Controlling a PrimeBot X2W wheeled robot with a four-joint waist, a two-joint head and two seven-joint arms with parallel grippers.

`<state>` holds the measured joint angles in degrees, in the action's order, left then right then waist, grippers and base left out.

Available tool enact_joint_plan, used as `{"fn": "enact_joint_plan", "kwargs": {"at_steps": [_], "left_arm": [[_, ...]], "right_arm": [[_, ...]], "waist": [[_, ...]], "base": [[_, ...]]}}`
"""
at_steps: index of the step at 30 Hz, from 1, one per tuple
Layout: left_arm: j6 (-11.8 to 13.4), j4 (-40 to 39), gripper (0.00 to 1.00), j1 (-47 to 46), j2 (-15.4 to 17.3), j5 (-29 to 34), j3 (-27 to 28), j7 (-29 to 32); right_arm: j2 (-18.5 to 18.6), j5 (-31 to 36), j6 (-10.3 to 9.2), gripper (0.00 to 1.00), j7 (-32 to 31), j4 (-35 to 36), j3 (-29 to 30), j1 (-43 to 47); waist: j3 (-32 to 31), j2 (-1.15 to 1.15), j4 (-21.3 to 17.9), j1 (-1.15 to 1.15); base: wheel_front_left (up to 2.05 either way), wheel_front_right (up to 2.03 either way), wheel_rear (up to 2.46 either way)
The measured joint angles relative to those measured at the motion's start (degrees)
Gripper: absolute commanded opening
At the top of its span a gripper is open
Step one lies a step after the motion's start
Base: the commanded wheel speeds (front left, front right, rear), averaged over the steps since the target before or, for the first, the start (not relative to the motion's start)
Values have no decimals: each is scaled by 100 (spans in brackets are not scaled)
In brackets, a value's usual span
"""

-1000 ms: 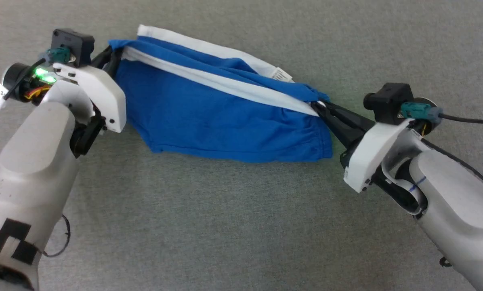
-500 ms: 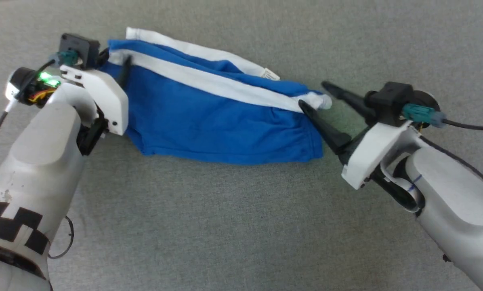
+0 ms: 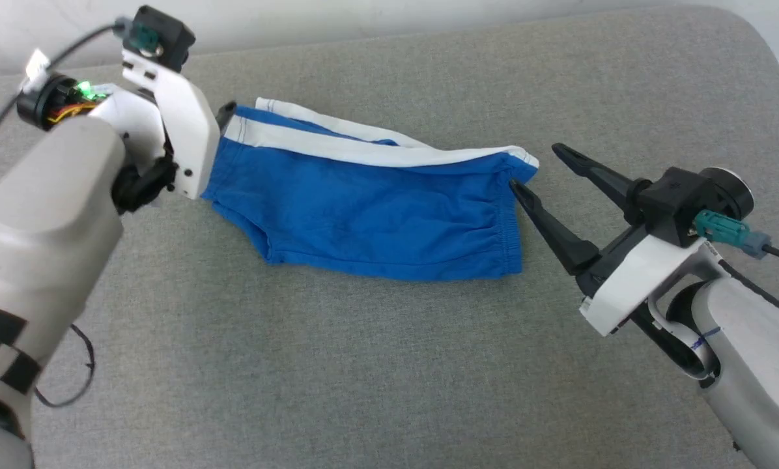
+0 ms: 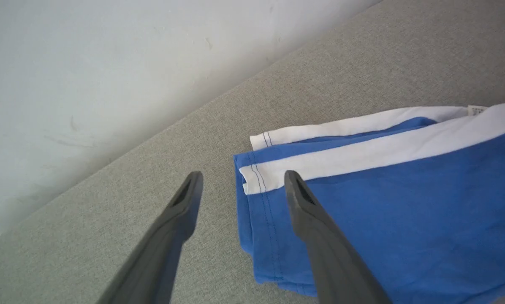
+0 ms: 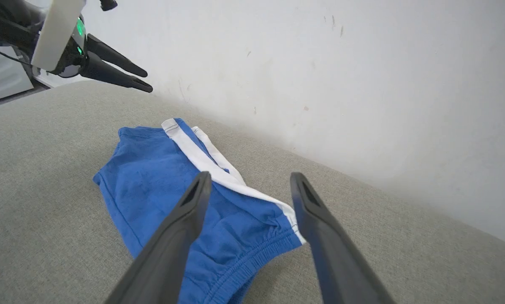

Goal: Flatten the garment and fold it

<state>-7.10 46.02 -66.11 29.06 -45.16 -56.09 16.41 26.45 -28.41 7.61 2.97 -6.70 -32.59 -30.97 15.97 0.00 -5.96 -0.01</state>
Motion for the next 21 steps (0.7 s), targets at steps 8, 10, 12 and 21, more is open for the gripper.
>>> {"fn": "enact_joint_plan", "kwargs": {"at_steps": [8,10,12,21], "left_arm": [[0,-230,100,-163,352,-886,-322,1839],[0,-180,100,-220,376,-869,-409,1973],[0,-94,100,-258,369,-842,-481,2083],[1,275,100,-277,313,-879,-702,2685]], "right_arm": [[-256,165,0,100,-204,319,99,108],[-298,174,0,100,-245,323,92,105],[-327,174,0,100,-245,319,83,99],[-466,162,0,100,-221,85,-51,-43]], "waist": [[144,0,-197,1],[214,0,-275,2],[294,0,-345,1],[621,0,-627,0]], "base": [[0,0,0],[0,0,0],[0,0,0],[0,0,0]]}}
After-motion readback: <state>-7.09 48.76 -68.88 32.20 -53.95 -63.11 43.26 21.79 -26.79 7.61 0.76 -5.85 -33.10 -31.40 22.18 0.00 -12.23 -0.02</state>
